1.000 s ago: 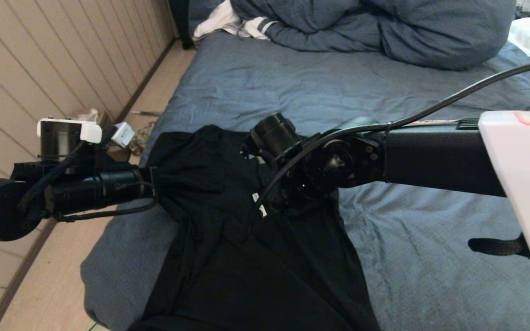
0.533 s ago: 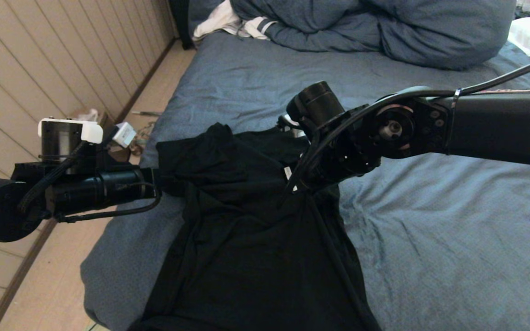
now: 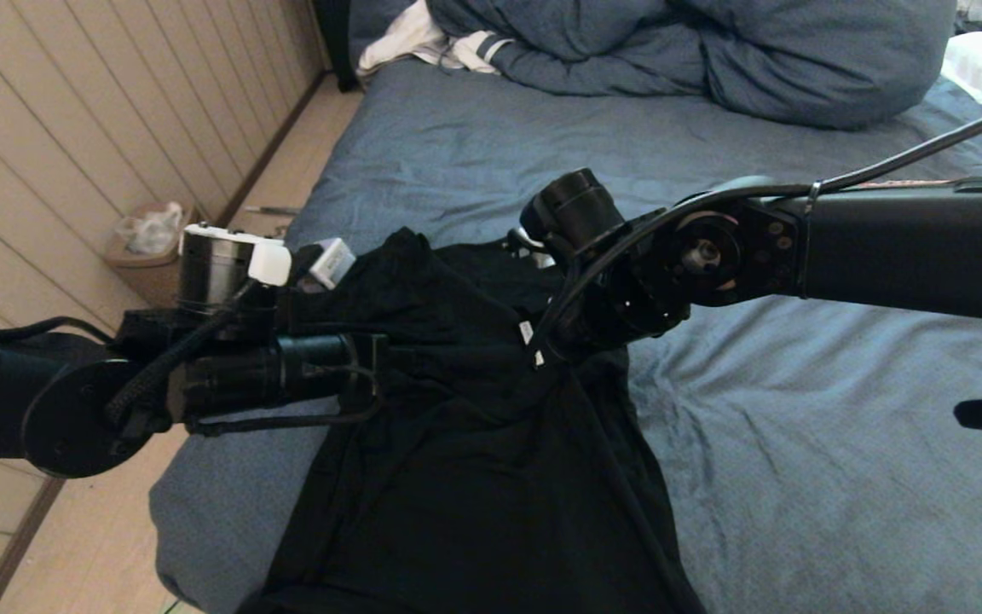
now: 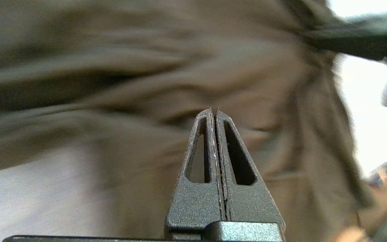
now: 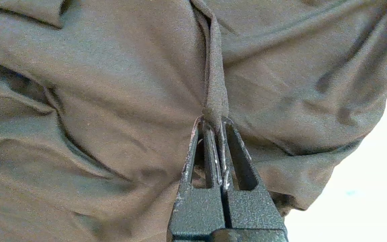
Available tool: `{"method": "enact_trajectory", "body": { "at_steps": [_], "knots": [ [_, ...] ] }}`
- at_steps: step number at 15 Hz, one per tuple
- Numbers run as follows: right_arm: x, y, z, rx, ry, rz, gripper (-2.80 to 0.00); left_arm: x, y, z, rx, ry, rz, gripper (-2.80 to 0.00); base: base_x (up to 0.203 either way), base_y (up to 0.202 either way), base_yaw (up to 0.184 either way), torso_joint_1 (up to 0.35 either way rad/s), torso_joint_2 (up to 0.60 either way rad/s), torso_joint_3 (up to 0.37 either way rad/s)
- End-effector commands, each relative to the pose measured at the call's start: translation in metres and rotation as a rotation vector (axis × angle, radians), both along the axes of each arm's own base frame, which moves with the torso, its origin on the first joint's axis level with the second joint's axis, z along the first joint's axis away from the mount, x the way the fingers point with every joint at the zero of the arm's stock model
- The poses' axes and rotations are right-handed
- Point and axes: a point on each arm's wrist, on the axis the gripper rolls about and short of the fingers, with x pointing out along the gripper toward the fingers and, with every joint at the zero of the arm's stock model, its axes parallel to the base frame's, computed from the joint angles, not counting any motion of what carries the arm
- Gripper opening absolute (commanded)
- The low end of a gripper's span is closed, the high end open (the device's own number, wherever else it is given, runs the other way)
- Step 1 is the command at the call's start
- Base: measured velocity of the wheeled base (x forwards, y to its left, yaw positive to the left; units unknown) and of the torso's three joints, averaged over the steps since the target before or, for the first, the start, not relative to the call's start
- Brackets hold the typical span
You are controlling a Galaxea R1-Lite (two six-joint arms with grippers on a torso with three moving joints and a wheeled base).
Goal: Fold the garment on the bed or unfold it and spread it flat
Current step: Unford the black T-shirt
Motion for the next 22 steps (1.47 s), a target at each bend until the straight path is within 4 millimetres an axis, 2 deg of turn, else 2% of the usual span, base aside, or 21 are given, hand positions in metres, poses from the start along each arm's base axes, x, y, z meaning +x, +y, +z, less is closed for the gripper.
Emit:
{"method": "enact_trajectory", "body": {
  "at_steps": [1,3,7,10,11,22],
  "knots": [
    [0.001,0.001,-0.001,-0.001,0.001,-0.001,-2.80,0.002,-0.033,-0.018,0.028,0.037,-0.069,-2.80,0.000,0.000,0.000,0.000,0.00,0.000],
    [0.001,0.001,0.001,0.004,-0.005,-0.001,-2.80,0.008,-0.044,-0.037,0.062,0.070,-0.070,-2.80,0.000,0.000,0.000,0.000,0.00,0.000],
    [0.001,0.002,0.001,0.004,-0.005,-0.001,-2.80,0.015,-0.049,-0.075,0.078,0.088,-0.063,-2.80,0.000,0.000,0.000,0.000,0.00,0.000],
    [0.002,0.001,0.001,0.002,-0.005,-0.003,-2.80,0.013,-0.047,-0.088,0.068,0.072,-0.058,-2.80,0.000,0.000,0.000,0.000,0.00,0.000],
    [0.002,0.001,0.001,0.001,-0.005,-0.003,0.00,0.013,-0.046,-0.089,0.067,0.073,-0.055,-2.80,0.000,0.000,0.000,0.000,0.00,0.000],
    [0.004,0.001,0.000,0.004,-0.001,-0.006,0.00,0.012,-0.043,-0.084,0.060,0.062,-0.051,-2.80,0.000,0.000,0.000,0.000,0.00,0.000]
  ]
}}
